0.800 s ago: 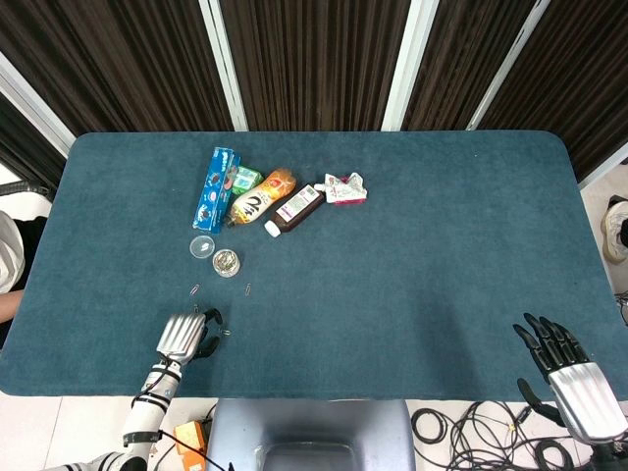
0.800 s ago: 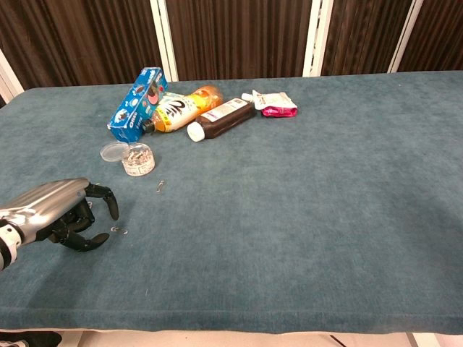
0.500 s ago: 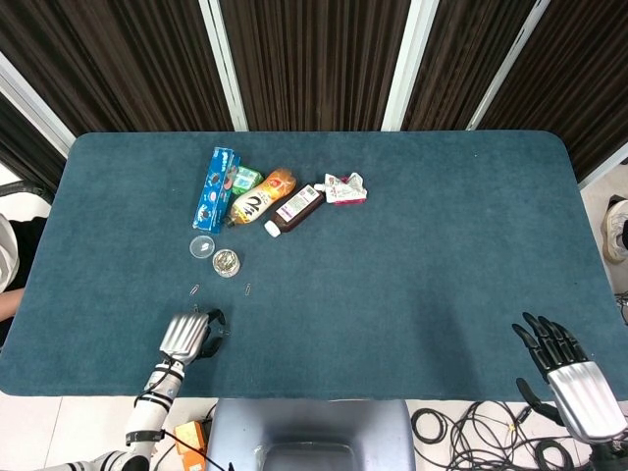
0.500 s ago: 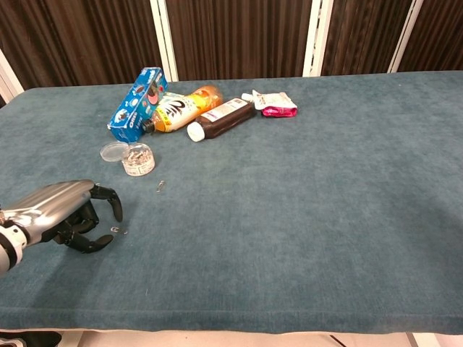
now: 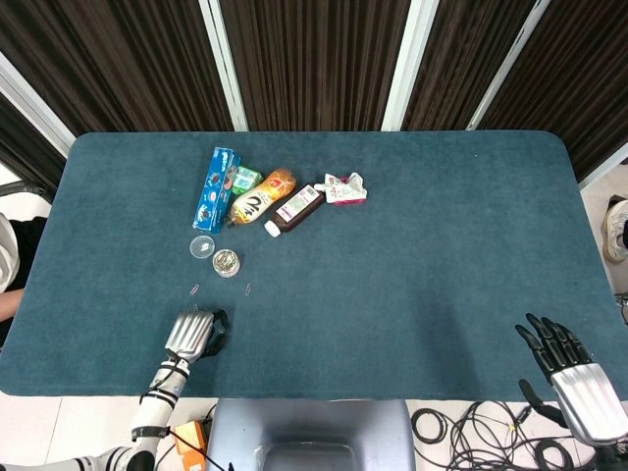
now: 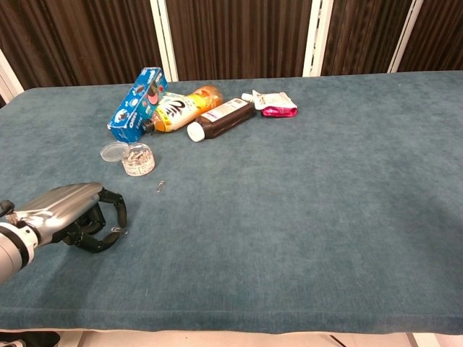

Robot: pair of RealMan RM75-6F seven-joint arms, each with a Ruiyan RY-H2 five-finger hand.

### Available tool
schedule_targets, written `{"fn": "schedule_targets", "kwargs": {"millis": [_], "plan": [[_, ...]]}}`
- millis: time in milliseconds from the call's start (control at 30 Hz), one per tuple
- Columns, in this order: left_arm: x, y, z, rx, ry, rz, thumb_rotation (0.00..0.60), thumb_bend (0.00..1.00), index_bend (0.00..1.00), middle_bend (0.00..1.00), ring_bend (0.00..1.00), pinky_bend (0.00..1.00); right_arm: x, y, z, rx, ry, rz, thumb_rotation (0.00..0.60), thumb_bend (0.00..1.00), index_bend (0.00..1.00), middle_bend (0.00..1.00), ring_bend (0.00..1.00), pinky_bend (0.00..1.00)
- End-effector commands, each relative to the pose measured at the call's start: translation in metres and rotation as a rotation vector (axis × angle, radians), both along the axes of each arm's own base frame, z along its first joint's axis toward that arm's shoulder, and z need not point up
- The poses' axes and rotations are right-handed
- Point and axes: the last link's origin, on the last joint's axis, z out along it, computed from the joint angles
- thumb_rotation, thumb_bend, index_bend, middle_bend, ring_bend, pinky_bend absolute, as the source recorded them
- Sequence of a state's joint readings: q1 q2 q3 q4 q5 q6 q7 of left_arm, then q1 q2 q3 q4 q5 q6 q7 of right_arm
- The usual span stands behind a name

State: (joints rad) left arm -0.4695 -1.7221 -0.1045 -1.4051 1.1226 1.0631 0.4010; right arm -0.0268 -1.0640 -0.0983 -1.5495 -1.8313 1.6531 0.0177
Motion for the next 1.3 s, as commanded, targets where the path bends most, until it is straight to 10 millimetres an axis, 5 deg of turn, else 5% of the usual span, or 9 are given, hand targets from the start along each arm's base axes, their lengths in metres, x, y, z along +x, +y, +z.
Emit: {"fn": "schedule_targets", "kwargs": {"millis": [33,933,1300], "plan": [[0.001,0.0,-0.001,-0.002,0.0,-0.002,0.6,0.38,0.55,1.0,1.0,1.0,0.0,0.0,0.0,-0.001,0.0,-0.001,0.6,0.32,0.0,0.0,0.0,0.13],[-0.003,0.0,0.013,0.028,0.036,-0.011,0.6,0.41,0.68,1.0,1.0,1.0,-0.001,0.001,0.0,-0.004,0.0,-0.001,0.6,0.32,0.0,0.0,0.0,0.13],[-0.021,0.022,0.063,0.191,0.075,0.011,0.6,0.44,0.69,1.0,1.0,1.0,-0.002,0.005,0.009,-0.043,-0.027,0.005,0.6,0.32,0.0,0.0,0.0,0.13]]}}
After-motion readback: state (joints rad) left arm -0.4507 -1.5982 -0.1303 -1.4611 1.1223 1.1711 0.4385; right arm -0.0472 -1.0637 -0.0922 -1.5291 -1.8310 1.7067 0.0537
